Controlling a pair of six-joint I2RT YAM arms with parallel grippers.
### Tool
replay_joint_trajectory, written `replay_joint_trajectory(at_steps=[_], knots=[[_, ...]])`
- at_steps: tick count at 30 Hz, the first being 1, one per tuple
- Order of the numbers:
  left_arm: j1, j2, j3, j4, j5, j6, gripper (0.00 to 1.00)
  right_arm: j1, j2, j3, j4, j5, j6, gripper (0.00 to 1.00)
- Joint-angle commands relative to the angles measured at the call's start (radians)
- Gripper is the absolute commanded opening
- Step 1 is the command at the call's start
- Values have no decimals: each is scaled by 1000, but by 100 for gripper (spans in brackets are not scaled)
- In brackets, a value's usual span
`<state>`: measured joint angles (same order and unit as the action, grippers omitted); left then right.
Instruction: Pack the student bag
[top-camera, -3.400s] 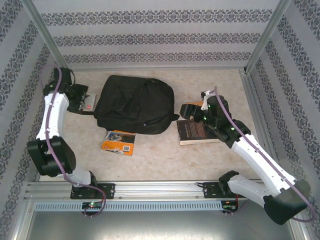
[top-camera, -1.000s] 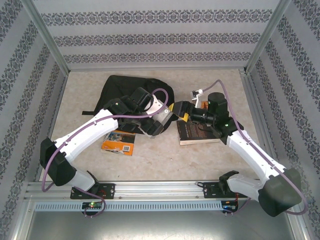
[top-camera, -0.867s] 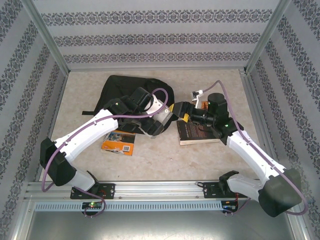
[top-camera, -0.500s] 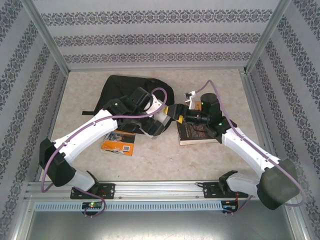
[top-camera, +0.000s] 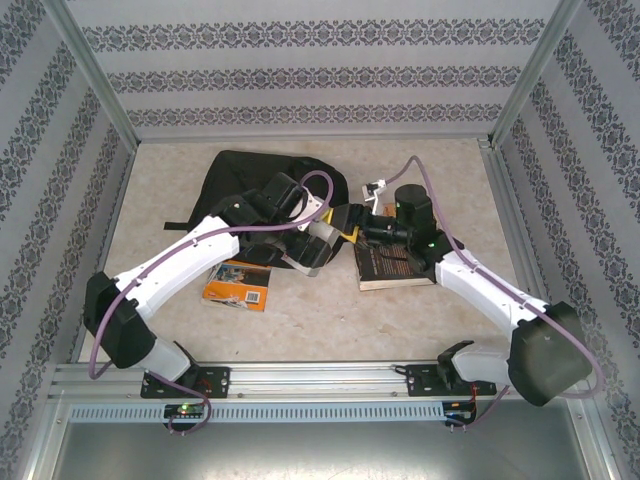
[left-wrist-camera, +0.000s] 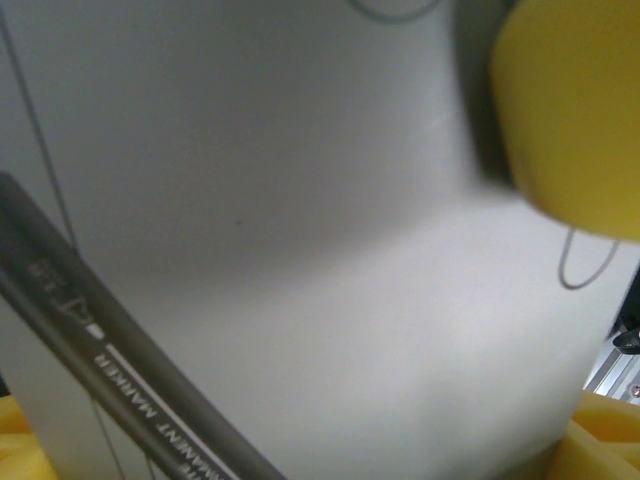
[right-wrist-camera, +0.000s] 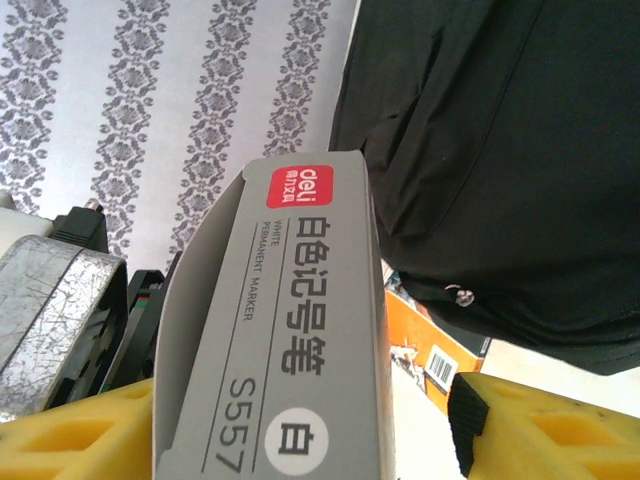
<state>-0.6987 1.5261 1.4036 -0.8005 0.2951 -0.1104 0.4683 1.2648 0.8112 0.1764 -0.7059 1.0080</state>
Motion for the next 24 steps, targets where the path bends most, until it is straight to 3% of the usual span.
replay_joint_trajectory(at_steps=[1, 9, 12, 15, 24], knots=[[-30, 36, 40, 47, 103, 29, 83, 39, 25, -1, 83, 23, 31, 66], [-30, 102, 96, 35, 123, 13, 88, 5, -16, -47, 48, 106, 57, 48], [-30, 120, 120, 17, 138, 8, 95, -41, -40, -84, 69, 118, 93, 40], [-30, 123, 125, 16, 140, -1, 100, -81, -52, -108, 69, 118, 117, 37], [-24, 121, 259, -58, 83, -2, 100, -267, -122, -198, 31, 102, 120, 35]])
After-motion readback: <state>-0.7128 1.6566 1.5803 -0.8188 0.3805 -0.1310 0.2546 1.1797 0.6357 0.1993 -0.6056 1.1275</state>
